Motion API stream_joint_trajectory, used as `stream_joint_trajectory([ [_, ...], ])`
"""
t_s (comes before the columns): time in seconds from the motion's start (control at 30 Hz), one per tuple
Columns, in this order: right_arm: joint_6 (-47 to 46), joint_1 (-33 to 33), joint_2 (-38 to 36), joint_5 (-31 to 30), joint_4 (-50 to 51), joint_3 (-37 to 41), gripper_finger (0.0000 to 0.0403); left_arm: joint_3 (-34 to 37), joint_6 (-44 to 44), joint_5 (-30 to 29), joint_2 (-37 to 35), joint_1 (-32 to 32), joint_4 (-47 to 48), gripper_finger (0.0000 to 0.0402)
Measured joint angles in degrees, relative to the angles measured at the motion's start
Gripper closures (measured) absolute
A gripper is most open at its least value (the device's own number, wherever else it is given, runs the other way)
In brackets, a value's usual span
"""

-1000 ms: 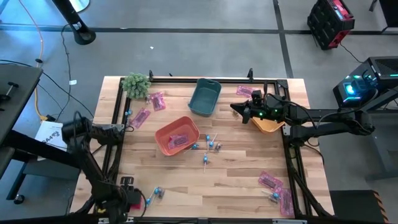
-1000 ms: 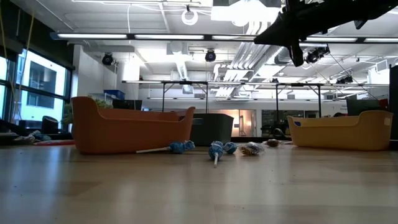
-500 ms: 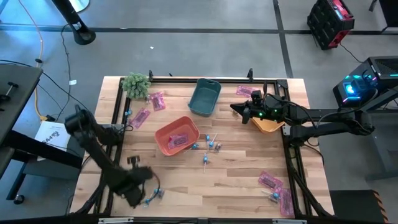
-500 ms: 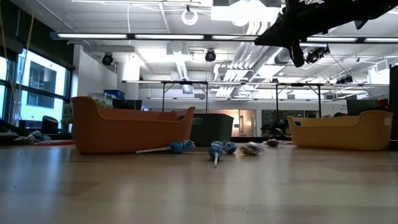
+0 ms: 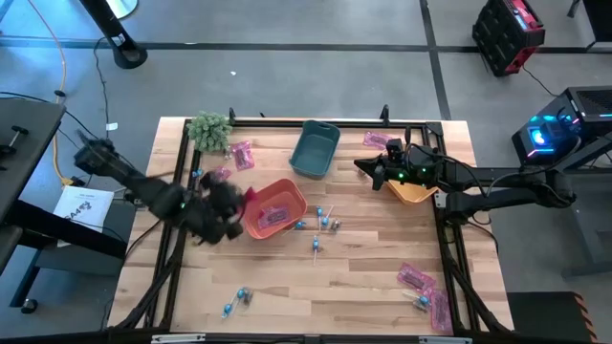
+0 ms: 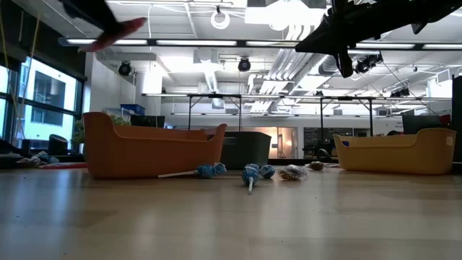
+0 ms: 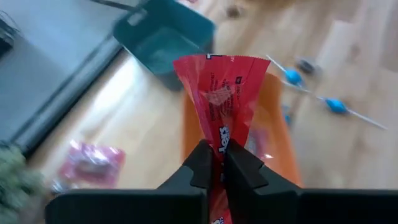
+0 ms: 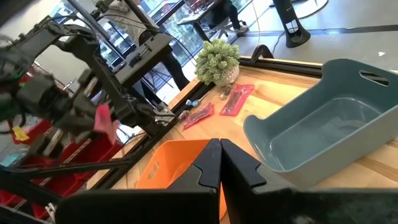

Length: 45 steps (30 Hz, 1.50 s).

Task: Sort candy
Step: Put the red candy into the orange bin

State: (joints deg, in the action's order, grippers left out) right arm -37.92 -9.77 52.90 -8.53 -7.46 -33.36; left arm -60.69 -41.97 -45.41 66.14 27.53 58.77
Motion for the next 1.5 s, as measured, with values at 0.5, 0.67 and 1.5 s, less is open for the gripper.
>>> stream_joint_trajectory([
  [0.5,0.5,0.0,0.0,0.0,0.0,0.0,0.0403,0.0,16.6,25.9,10.9,-23.3,-9.8,0.0237],
  [0.67,0.5,0.0,0.0,0.0,0.4,0.0,0.0403,0.0,13.5,28.4,7.4,-25.3,-4.4,0.0211],
  [1.5,0.7,0.0,0.0,-0.2,1.3,0.0,0.0403,25.8,13.6,31.3,6.2,-62.7,-9.6,0.0209],
])
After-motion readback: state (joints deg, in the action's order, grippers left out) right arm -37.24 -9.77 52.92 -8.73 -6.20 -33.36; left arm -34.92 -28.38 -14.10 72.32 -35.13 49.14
